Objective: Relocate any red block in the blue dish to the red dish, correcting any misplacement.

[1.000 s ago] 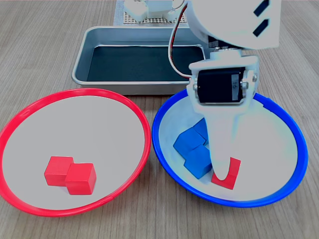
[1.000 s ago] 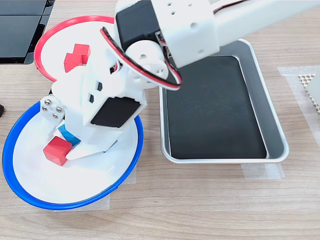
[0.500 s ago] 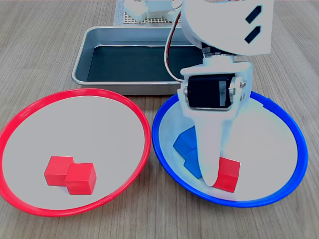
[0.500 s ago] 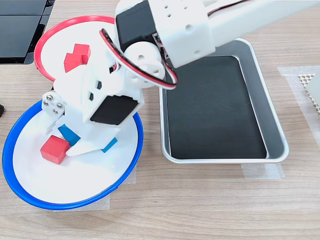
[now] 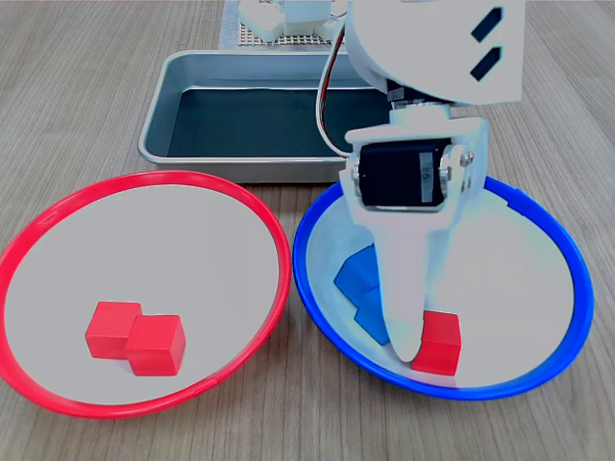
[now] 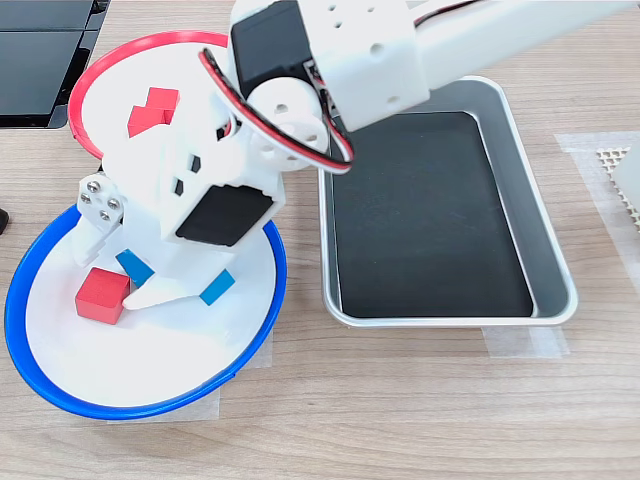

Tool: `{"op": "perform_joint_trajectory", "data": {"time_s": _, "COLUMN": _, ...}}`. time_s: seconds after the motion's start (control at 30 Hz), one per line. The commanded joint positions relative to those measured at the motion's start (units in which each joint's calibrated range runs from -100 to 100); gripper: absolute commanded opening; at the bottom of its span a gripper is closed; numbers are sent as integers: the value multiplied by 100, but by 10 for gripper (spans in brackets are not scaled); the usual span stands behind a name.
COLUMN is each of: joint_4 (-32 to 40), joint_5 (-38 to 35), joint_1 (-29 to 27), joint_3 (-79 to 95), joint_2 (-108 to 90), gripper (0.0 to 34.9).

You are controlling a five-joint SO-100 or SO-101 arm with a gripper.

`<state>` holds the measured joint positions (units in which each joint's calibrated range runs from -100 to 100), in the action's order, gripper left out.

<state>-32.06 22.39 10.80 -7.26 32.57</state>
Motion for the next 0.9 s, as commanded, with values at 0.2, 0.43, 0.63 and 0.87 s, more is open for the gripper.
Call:
{"op": "perform_joint_trajectory", "data": {"time_s": 0.2, "joint_4": 230, "joint_5": 34, "joint_1": 120, "joint_3": -80, "joint_2": -46, "gripper": 38}}
{"op": "perform_joint_trajectory", "data": {"time_s": 0.43, "joint_4": 312, "joint_5": 10, "joint_1": 111, "joint_3": -71, "joint_2": -71, "gripper": 5}}
{"op": "perform_joint_trajectory", "data": {"time_s": 0.63, "joint_4": 81, "joint_5": -117, "joint_1": 102, "joint_3": -43, "joint_2": -549, "gripper": 5}}
{"op": "perform_joint_trajectory", "data": {"time_s": 0.87, "joint_4": -315, "joint_5": -303, "joint_1": 214, "joint_3": 130, "joint_2": -1265, "gripper": 5}}
